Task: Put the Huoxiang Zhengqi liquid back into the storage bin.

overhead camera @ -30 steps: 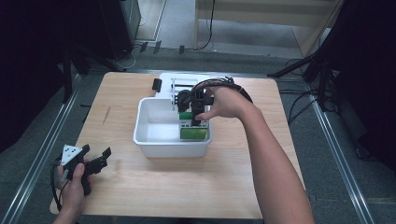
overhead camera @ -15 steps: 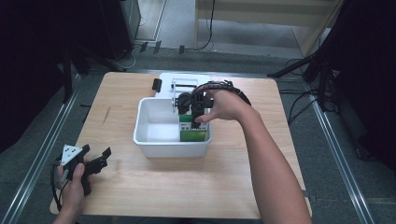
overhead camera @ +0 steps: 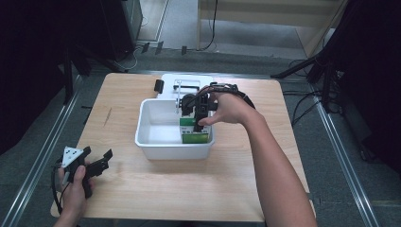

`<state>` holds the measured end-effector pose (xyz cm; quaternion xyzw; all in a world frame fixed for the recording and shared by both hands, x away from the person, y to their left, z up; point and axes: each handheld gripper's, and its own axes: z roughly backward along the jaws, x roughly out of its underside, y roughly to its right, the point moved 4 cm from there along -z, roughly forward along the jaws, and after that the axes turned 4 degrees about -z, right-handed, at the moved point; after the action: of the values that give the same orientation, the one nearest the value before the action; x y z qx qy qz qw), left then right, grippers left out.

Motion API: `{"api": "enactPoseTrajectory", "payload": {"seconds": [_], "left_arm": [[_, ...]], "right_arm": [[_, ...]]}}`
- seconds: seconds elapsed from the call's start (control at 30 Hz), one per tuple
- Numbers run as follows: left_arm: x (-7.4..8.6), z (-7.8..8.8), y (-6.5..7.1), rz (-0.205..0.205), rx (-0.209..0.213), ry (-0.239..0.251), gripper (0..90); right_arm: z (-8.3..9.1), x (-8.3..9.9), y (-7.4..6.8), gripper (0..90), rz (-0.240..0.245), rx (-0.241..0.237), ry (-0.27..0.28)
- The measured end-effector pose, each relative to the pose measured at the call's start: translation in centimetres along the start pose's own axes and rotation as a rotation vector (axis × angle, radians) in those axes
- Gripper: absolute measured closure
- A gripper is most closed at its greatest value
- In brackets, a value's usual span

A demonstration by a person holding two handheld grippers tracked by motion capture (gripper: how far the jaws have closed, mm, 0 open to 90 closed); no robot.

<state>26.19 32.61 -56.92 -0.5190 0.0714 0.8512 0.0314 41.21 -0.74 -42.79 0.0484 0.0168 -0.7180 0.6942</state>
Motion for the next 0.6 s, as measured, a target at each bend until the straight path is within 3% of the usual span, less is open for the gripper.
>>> {"api": "enactPoseTrajectory", "payload": {"seconds": [0.13, 0.3, 0.47, 0.6], "left_arm": [[0.0, 0.0, 0.0, 0.0, -0.001, -0.001, 14.0], [0.0, 0.0, 0.0, 0.002, -0.003, -0.002, 14.0], [0.0, 0.0, 0.0, 0.001, -0.001, -0.004, 14.0], [0.0, 0.0, 0.0, 0.001, -0.001, -0.005, 14.0]], "right_arm": [[0.4, 0.2, -0.1, 43.4, -0.05, -0.014, 0.023], [0.7, 0.5, -0.2, 29.3, -0.09, 0.046, 0.06], [1.7, 0.9, 0.2, 17.6, -0.156, 0.064, 0.186], [3.2, 1.4, 0.3, 15.2, -0.242, 0.092, 0.349]]}}
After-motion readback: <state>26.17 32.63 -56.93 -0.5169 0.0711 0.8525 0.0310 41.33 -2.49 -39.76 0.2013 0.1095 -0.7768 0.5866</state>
